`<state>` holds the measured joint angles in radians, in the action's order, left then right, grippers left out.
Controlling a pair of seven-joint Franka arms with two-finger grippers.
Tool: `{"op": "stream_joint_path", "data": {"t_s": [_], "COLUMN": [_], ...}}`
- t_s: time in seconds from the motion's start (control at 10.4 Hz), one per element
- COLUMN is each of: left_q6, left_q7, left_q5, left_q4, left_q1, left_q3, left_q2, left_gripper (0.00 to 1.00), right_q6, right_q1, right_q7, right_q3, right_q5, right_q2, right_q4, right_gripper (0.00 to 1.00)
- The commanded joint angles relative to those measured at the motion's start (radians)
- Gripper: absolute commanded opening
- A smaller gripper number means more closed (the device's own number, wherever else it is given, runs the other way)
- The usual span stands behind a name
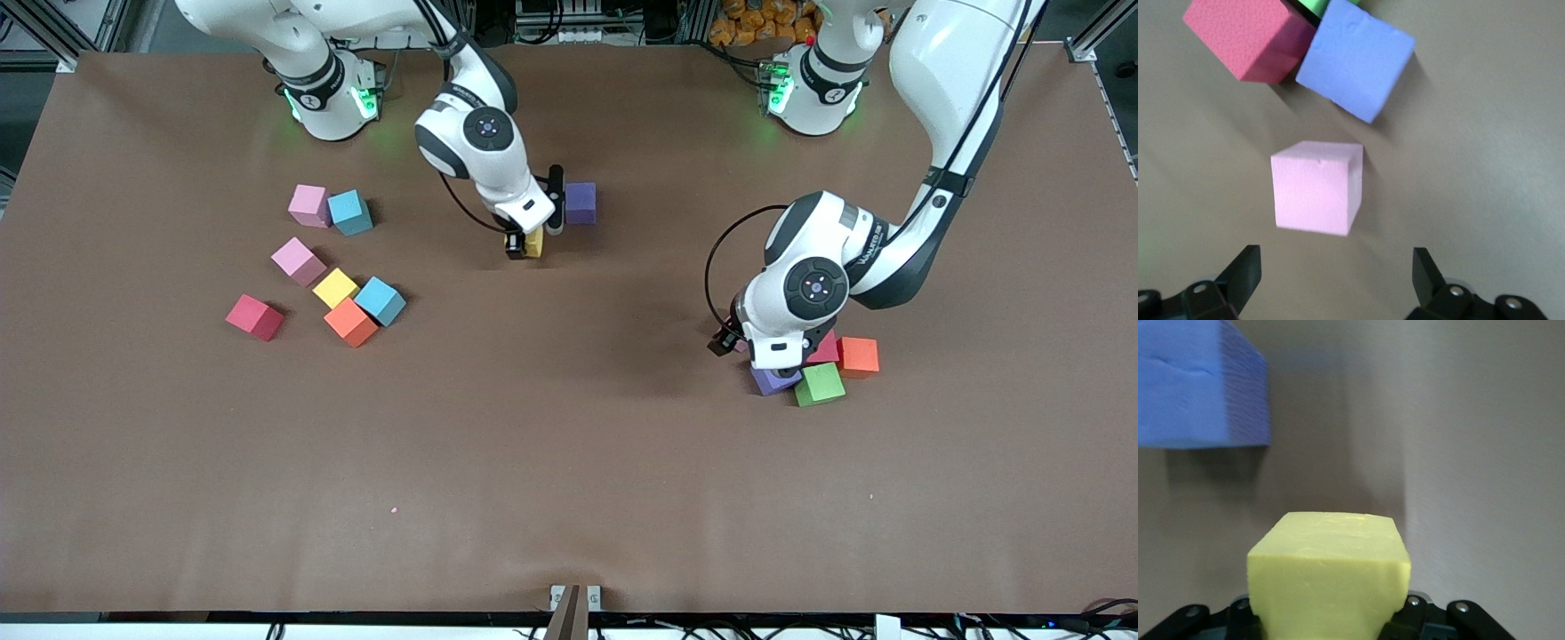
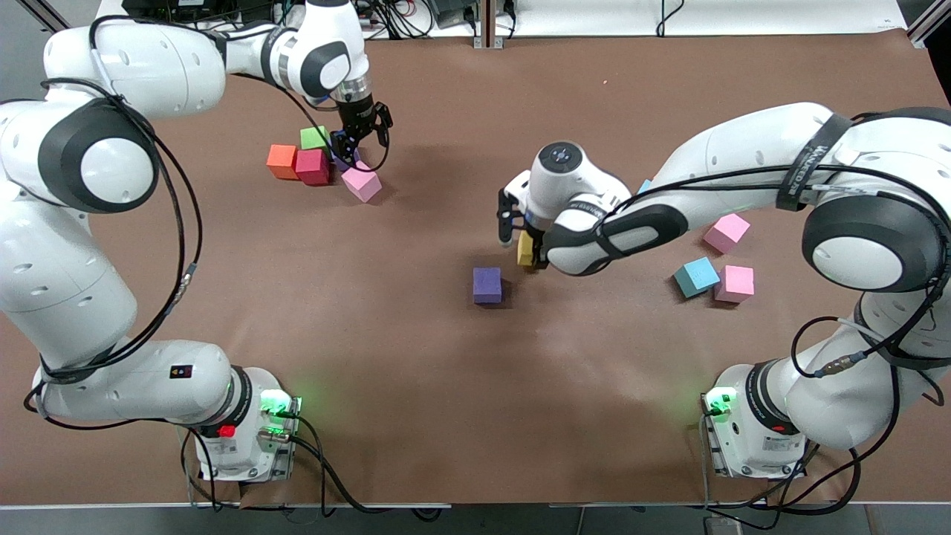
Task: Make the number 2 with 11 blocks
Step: 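Carry the yellow block toward the blue block while the left gripper reaches the pink block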
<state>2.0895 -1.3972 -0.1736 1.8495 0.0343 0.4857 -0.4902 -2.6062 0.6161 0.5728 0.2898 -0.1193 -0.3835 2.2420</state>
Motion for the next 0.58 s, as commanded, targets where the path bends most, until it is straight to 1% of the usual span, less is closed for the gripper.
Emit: {"op": "stream_joint_path", "data": {"t_s": [0.0, 0.19, 0.48], "left_q6": [0.107, 0.110, 0.122], "left_q7": [-0.013, -0.010, 0.012], "left_q5": [-0.037, -0.037, -0.038], "left_q4": [0.138, 0.142, 0.154], "left_q1": [0.038, 0.041, 0.044], "left_q3": [0.002, 0.004, 0.007], "left_q2": [0.073, 0.067, 0.052], "left_gripper": [1.00, 1.00, 1.00], "right_q6": [-0.009, -0.005, 0.000], "right_q1": [0.022, 0.022, 0.022], "right_q7": [-0.028, -0.027, -0.027], "right_q3": [0.017, 0.044, 0.057], "right_q5": [-0.017, -0.017, -0.017], "right_q2": [-0.011, -0.011, -0.014], "right_q4": [-0.001, -0.001, 0.004], "right_gripper": [0.54, 0.54, 0.54]}}
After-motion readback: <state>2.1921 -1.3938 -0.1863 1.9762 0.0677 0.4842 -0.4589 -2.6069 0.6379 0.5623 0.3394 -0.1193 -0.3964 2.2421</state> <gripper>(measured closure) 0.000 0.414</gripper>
